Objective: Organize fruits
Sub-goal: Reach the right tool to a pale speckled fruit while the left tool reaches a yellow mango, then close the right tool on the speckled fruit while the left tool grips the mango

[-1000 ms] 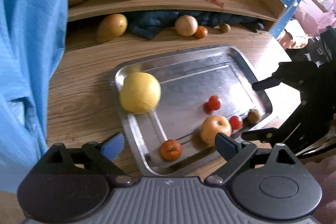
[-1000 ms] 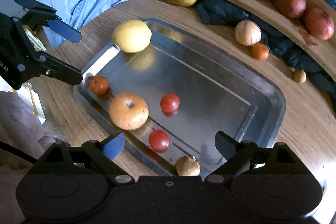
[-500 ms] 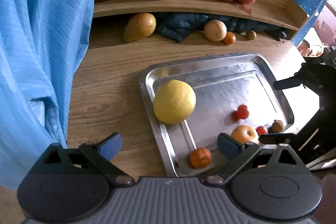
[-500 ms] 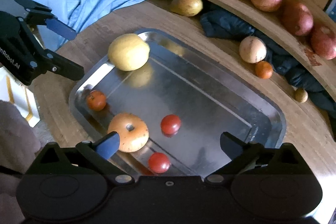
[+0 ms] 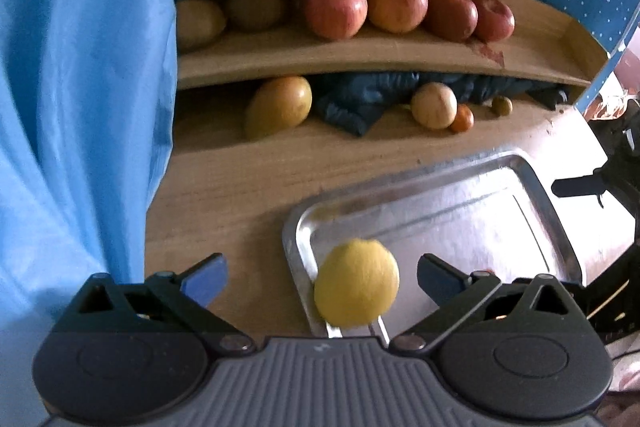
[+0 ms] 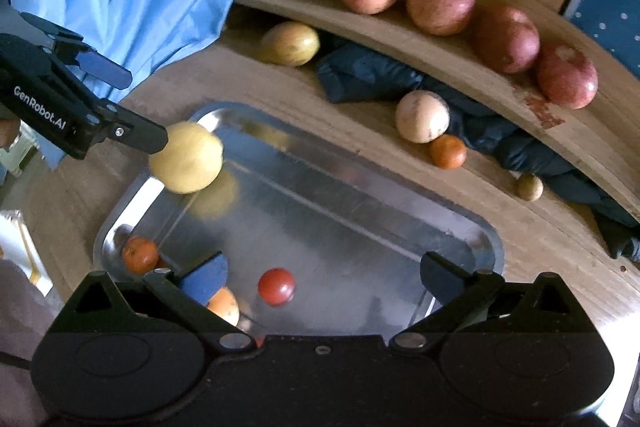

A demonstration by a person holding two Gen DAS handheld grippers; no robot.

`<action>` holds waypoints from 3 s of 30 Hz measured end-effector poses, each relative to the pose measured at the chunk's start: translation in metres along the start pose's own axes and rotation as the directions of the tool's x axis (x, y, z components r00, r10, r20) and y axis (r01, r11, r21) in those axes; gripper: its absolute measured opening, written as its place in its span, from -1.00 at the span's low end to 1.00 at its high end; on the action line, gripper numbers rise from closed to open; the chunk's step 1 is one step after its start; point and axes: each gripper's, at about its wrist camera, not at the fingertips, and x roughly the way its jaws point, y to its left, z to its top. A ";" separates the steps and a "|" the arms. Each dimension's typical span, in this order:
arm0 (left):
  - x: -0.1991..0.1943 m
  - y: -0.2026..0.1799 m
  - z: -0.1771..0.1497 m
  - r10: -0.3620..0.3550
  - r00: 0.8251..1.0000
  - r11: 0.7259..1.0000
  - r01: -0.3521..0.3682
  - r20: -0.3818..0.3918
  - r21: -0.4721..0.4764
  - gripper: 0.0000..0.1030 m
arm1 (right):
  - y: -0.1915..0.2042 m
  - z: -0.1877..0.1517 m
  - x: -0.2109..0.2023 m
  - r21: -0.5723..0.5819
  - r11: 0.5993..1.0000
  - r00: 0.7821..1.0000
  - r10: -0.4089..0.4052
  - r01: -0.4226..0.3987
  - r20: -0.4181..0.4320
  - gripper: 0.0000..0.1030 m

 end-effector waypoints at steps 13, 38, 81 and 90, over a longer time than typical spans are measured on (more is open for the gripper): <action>0.024 0.002 0.031 -0.018 1.000 0.999 0.018 0.015 -0.046 0.99 | -0.014 0.020 0.005 0.062 0.997 0.998 -0.043 0.039 0.053 0.99; 0.090 0.019 0.091 0.094 0.995 0.992 -0.092 0.030 -0.083 0.99 | -0.057 0.070 0.057 0.087 0.993 0.991 -0.091 0.082 0.099 0.97; 0.159 0.066 0.117 0.045 0.997 0.995 -0.039 0.070 -0.087 0.40 | -0.085 0.095 0.115 0.033 0.997 0.997 -0.068 0.067 0.044 0.00; 0.168 0.059 0.105 0.043 0.998 0.997 -0.041 0.049 -0.059 0.37 | -0.079 0.097 0.116 0.017 0.997 0.997 -0.070 0.070 0.041 -0.01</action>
